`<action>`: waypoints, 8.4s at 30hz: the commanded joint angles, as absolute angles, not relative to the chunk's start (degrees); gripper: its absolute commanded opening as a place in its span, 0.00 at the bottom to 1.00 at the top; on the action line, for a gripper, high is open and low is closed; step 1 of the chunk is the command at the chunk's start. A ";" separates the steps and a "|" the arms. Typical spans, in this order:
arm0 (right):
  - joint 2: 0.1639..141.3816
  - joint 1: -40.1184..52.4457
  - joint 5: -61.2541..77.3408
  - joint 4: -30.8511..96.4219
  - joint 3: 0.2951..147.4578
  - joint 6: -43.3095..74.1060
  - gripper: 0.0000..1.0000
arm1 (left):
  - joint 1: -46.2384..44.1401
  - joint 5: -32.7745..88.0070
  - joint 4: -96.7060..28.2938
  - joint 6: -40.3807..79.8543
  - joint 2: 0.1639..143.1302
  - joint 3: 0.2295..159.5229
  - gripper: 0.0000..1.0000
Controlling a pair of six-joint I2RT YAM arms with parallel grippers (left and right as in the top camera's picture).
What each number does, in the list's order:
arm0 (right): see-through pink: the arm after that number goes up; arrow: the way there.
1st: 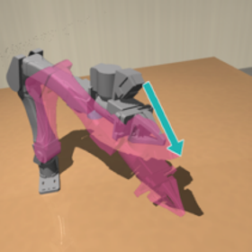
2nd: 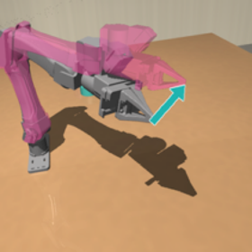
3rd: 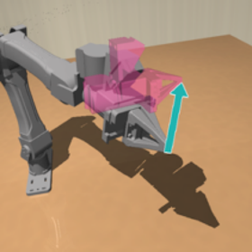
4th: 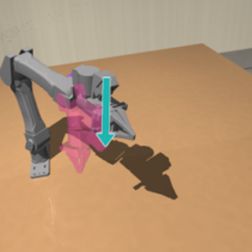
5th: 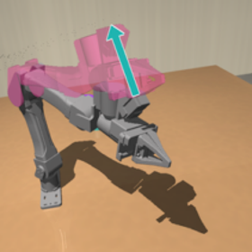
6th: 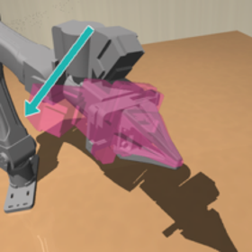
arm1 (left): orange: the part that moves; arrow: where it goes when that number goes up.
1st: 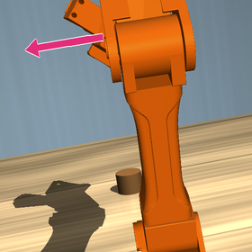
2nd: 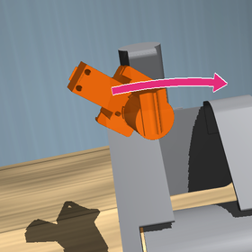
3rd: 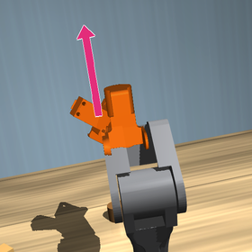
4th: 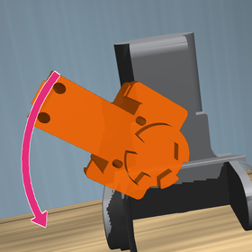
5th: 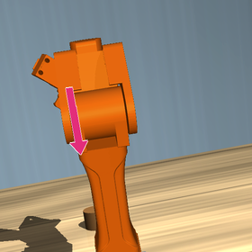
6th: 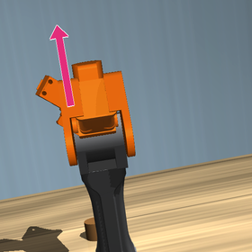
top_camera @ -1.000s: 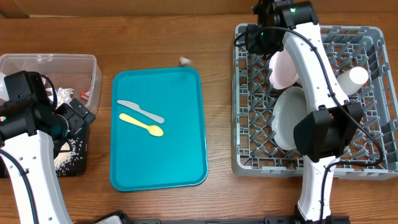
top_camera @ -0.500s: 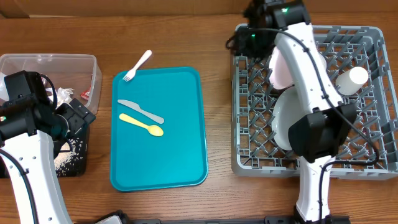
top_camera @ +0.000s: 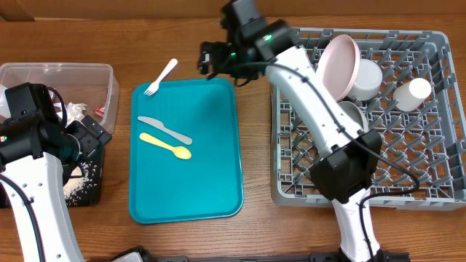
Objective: Sort waste into correct bins and load items into the dishwasher rack
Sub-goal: 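Move the right gripper back over the teal tray, then grasp the white knife handle with the right gripper, then carry the knife right and stand it in the rack, then reach the right gripper to the yellow spoon and grasp it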
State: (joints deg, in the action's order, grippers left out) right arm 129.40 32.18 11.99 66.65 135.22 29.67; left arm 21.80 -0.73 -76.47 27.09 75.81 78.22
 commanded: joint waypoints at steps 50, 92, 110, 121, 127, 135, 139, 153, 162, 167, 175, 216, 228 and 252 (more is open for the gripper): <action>147.48 51.33 -7.05 60.77 123.63 14.68 0.62 | 22.11 -1.50 -76.40 27.90 75.77 78.06 1.00; 139.06 52.86 -7.92 72.25 123.85 11.79 0.04 | 22.11 -1.50 -76.40 27.90 75.75 78.06 1.00; 124.42 45.30 -9.37 76.99 123.87 15.66 0.04 | 22.11 -1.50 -76.38 27.90 75.75 78.06 1.00; 119.70 29.50 -11.55 82.17 123.79 17.91 0.04 | 22.11 -1.50 -76.40 27.90 75.75 78.06 1.00; 119.70 24.05 -11.51 81.41 122.15 18.04 0.04 | 22.11 -1.50 -76.38 27.90 75.75 78.06 1.00; 119.70 21.98 -10.70 74.32 113.36 18.06 0.04 | 22.11 -1.50 -76.40 27.90 75.75 78.06 1.00; 119.70 21.26 -10.72 71.70 109.91 18.13 0.04 | 22.11 -1.50 -76.40 27.90 75.75 78.06 1.00; 119.70 19.55 -6.39 71.99 109.67 18.24 0.36 | 22.11 -1.50 -76.40 27.90 75.75 78.06 1.00; 119.68 19.53 -6.20 74.43 111.50 18.33 0.39 | 22.11 -1.50 -76.40 27.90 75.77 78.06 1.00; 119.68 19.92 1.67 80.05 117.23 18.22 0.39 | 22.11 -1.50 -76.40 27.90 75.75 78.06 1.00; 119.70 25.71 19.55 80.23 120.70 7.14 0.86 | 22.11 -1.50 -76.40 27.90 75.75 78.06 1.00; 127.37 56.47 -2.90 34.41 94.76 -1.78 1.00 | 22.11 -1.50 -76.40 27.90 75.75 78.06 1.00; 130.04 55.90 1.30 34.11 94.74 -1.80 0.91 | 22.11 -1.50 -76.40 27.90 75.75 78.06 1.00; 129.99 51.24 3.64 39.31 96.03 -1.74 0.26 | 22.11 -1.50 -76.40 27.90 75.75 78.06 1.00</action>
State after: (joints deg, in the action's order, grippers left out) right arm 129.05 51.42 3.22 37.50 95.83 -2.02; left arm 21.80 -0.73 -76.47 27.09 75.81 78.22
